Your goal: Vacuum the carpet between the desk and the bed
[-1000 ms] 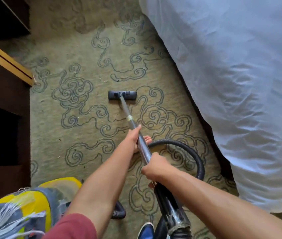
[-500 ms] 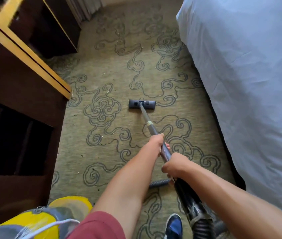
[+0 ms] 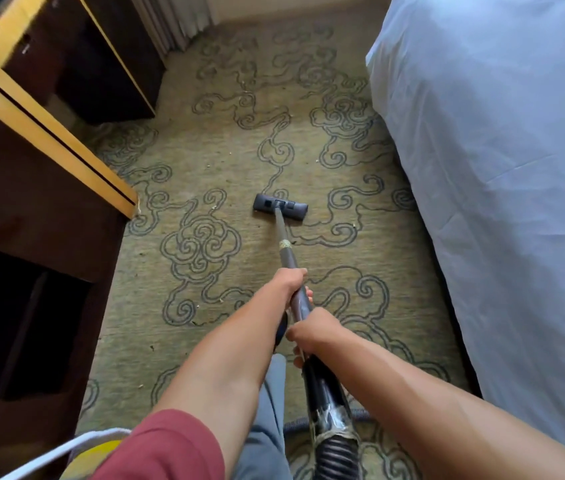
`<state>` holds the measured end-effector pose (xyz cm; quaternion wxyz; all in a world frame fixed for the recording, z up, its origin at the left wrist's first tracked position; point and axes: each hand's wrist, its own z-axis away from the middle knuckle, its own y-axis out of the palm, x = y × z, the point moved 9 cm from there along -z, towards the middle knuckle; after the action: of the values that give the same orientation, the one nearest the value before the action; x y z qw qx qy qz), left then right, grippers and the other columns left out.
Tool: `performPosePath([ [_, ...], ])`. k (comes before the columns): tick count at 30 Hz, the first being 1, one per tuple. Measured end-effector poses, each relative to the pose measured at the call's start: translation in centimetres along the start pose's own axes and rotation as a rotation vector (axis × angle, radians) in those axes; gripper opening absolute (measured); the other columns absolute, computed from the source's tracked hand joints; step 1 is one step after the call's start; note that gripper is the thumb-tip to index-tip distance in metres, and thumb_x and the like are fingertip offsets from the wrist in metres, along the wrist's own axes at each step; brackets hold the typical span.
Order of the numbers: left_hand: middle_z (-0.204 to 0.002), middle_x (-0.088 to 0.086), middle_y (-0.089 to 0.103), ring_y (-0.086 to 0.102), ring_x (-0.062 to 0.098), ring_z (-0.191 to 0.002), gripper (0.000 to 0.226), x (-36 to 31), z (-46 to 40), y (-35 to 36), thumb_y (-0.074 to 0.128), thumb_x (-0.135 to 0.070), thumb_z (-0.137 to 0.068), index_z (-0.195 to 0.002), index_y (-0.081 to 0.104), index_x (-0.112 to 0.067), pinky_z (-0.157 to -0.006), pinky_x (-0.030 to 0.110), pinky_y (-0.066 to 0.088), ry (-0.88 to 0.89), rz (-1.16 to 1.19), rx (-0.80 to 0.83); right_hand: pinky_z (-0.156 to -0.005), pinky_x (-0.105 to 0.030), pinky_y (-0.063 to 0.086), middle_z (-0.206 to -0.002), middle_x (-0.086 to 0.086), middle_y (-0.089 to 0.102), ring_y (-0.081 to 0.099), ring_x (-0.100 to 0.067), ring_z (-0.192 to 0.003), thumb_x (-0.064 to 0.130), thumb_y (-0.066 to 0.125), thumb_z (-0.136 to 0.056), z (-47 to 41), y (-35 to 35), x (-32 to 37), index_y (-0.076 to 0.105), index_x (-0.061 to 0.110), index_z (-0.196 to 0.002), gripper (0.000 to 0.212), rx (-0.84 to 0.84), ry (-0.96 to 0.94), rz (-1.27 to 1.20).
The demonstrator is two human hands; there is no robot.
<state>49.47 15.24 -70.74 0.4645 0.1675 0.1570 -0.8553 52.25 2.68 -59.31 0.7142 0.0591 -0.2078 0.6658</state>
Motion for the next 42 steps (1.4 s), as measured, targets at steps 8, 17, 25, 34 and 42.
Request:
performPosePath([
  [8, -0.07, 0.015, 0.055, 0.053, 0.024, -0.054, 0.028, -12.0, -9.0, -3.9, 0.057, -0.026, -0.101, -0.108, 0.049, -0.001, -0.051, 0.031, 0.049, 0.032, 0.008, 0.001, -0.046, -0.032, 0.057, -0.111, -0.018, 0.062, 0.071, -0.031, -0.066, 0.011, 0.061, -0.086, -8.0, -1.8, 12.6, 0.038, 0.012, -0.137, 0.055, -0.076, -0.065, 0.004],
  [17, -0.073, 0.011, 0.058, 0.057, 0.018, -0.056, 0.026, -28.3, -17.2, -7.6, 0.057, -0.026, -0.101, -0.111, 0.049, -0.004, -0.036, 0.02, 0.047, 0.079, -0.094, -0.023, -0.058, -0.048, 0.063, -0.112, -0.013, 0.061, 0.071, -0.036, -0.082, 0.007, 0.056, -0.084, -16.1, -5.2, 28.1, 0.032, 0.039, -0.151, 0.078, -0.084, -0.117, -0.198],
  [25, -0.073, 0.009, 0.055, 0.055, 0.018, -0.057, 0.032, -38.3, -23.3, -7.8, 0.058, -0.03, -0.1, -0.12, 0.049, -0.007, -0.051, 0.03, 0.047, 0.068, -0.076, 0.01, -0.06, -0.048, 0.063, -0.11, -0.013, 0.062, 0.072, -0.035, -0.079, 0.009, 0.056, -0.084, -21.9, -9.6, 37.1, 0.042, 0.033, -0.143, 0.065, -0.149, -0.134, -0.198],
  [34, -0.068, 0.006, 0.048, 0.047, 0.019, -0.053, 0.028, -38.7, -23.8, -0.1, 0.058, -0.032, -0.099, -0.097, 0.045, -0.007, -0.047, 0.029, 0.042, -0.062, 0.14, 0.064, -0.047, -0.045, 0.059, -0.108, -0.024, 0.054, 0.067, -0.032, -0.06, 0.004, 0.066, -0.089, -20.4, -16.8, 34.0, 0.022, 0.031, -0.145, 0.076, 0.089, -0.085, -0.063],
  [42, -0.073, 0.006, 0.052, 0.052, 0.021, -0.062, 0.04, -35.3, -17.0, 8.1, 0.05, -0.038, -0.102, -0.084, 0.05, -0.003, -0.064, 0.033, 0.047, -0.191, 0.162, 0.143, -0.043, -0.032, 0.056, -0.098, -0.016, 0.057, 0.07, -0.025, -0.051, 0.009, 0.057, -0.083, -14.2, -24.1, 27.9, 0.022, 0.036, -0.148, 0.078, -0.046, -0.069, 0.267],
])
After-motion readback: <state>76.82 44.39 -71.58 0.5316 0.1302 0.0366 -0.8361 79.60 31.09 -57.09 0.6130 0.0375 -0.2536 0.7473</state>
